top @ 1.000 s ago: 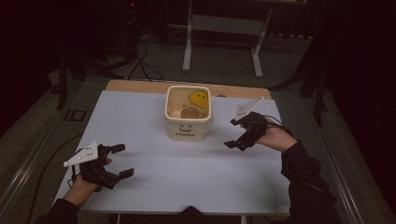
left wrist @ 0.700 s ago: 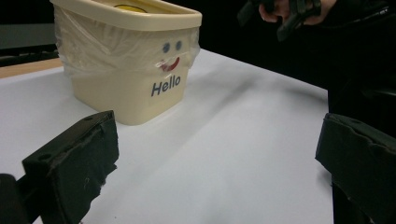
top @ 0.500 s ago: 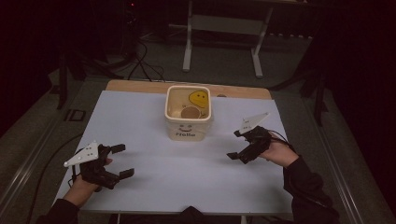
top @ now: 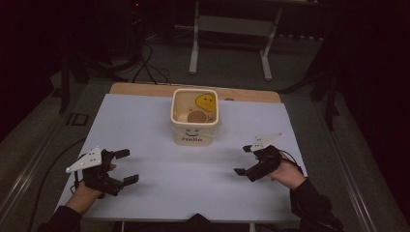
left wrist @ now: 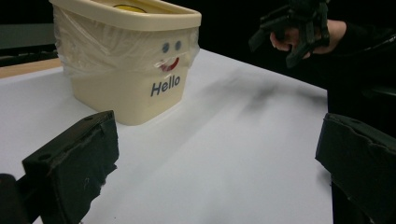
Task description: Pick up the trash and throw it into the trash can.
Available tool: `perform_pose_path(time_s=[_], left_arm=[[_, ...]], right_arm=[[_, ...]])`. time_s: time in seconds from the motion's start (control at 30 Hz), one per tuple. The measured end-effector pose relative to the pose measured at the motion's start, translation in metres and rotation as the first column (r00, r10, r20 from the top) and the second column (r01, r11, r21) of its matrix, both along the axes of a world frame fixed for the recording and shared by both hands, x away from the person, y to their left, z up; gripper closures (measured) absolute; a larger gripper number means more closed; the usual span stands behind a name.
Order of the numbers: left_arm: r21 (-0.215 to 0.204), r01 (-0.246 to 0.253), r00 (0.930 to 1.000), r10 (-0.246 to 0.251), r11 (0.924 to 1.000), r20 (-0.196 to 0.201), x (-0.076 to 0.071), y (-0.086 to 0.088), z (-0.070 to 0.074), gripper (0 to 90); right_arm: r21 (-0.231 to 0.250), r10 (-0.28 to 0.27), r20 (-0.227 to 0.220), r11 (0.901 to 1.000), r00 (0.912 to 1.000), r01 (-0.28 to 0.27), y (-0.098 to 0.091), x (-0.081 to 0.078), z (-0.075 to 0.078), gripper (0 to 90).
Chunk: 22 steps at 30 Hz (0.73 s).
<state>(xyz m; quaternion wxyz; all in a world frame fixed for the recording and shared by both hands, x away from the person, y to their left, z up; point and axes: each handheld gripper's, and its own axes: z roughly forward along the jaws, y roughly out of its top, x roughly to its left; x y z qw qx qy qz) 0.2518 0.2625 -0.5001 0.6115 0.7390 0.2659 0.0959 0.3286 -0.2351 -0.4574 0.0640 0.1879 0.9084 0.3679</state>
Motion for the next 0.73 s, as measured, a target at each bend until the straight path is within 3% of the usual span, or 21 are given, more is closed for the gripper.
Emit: perform_pose_path(time_s=[0.3, 0.37, 0.73], left_arm=[[-0.001, 0.005, 1.0000, -0.005, 1.0000, -0.004, 0.000, 0.000, -0.001, 0.5], [-0.001, 0.006, 1.0000, -0.006, 1.0000, -0.005, 0.001, -0.001, -0.001, 0.5], [0.003, 0.011, 0.9999, -0.011, 0.9999, -0.003, 0.000, -0.001, -0.001, 0.5]], right_arm=[[0.111, -0.062, 0.012, 0.9919, 0.9980, 0.061, -0.002, -0.005, -0.017, 10.8], [0.116, -0.079, 0.031, 0.9905, 0.9964, 0.075, -0.001, -0.005, -0.019, 10.8], [0.142, -0.099, 0.040, 0.9856, 0.9943, 0.092, -0.003, -0.006, -0.024, 10.7]])
